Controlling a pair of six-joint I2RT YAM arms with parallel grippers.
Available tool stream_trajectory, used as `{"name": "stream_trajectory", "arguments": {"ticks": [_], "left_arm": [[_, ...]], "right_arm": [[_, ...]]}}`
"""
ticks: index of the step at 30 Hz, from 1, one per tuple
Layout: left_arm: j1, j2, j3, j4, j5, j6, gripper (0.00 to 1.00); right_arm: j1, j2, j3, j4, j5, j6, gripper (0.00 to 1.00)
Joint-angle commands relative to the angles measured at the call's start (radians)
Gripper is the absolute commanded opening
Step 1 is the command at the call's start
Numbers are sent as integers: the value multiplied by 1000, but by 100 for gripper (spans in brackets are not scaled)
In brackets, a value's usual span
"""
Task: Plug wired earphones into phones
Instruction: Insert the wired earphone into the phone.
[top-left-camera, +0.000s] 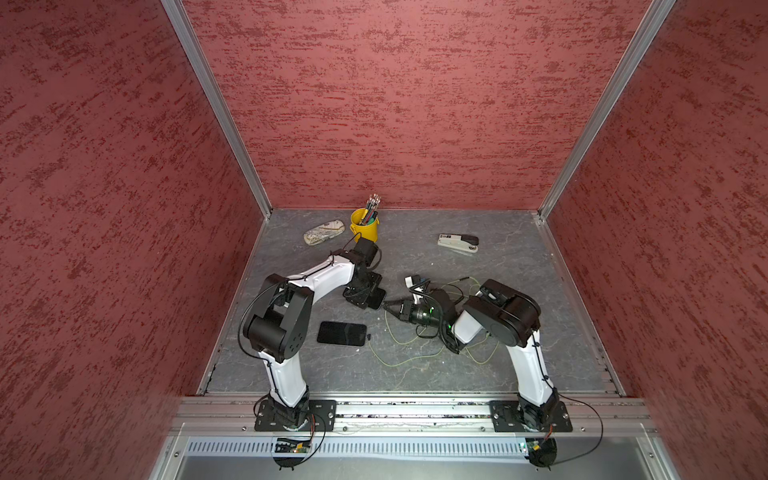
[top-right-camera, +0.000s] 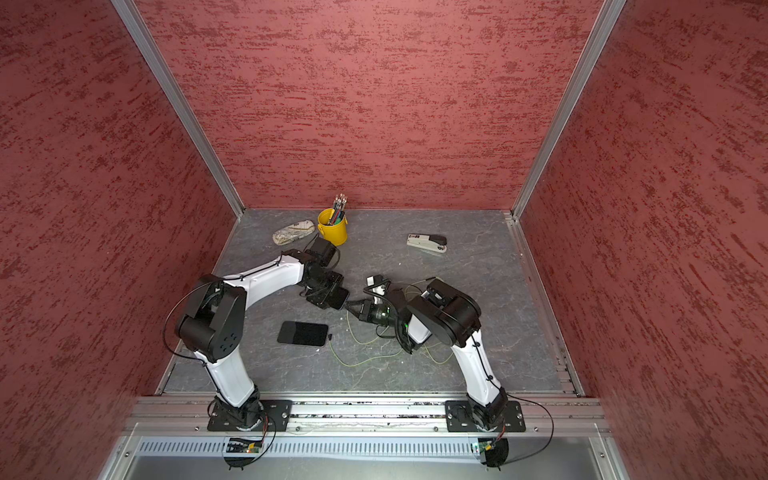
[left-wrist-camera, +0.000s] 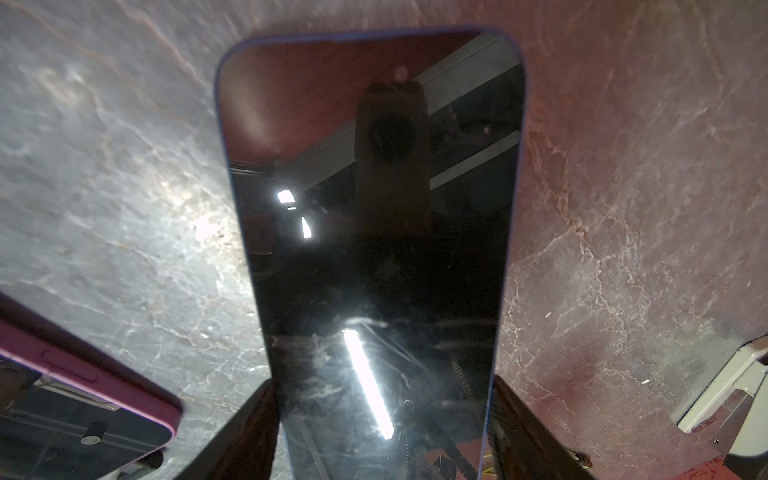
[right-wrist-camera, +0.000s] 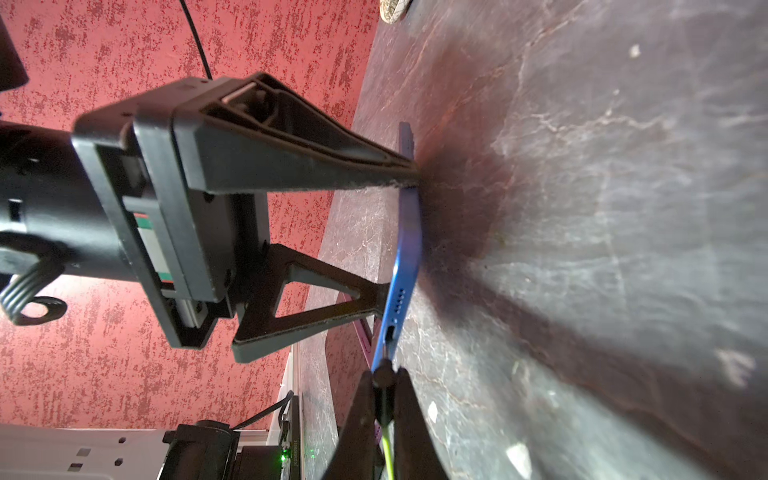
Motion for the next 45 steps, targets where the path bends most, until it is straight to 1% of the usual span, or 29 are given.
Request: {"name": "stream_trajectory", "arguments": {"ticks": [1,11,31,45], "left_arm": [[-11,-42,-14,16,21,-13,66],[-13,-50,-25,20,24,-14,66],[-2,-52,-35,13,16,-14,66],[-5,-52,-43,26,27,-22,66]], "right_arm": [[-4,10,1,11,18,14,0],[-6,12,14,-25,24,5,0],[-14,-22,-35,10,62,15,0],[-12,-21,-25,1,47,12,0]]}}
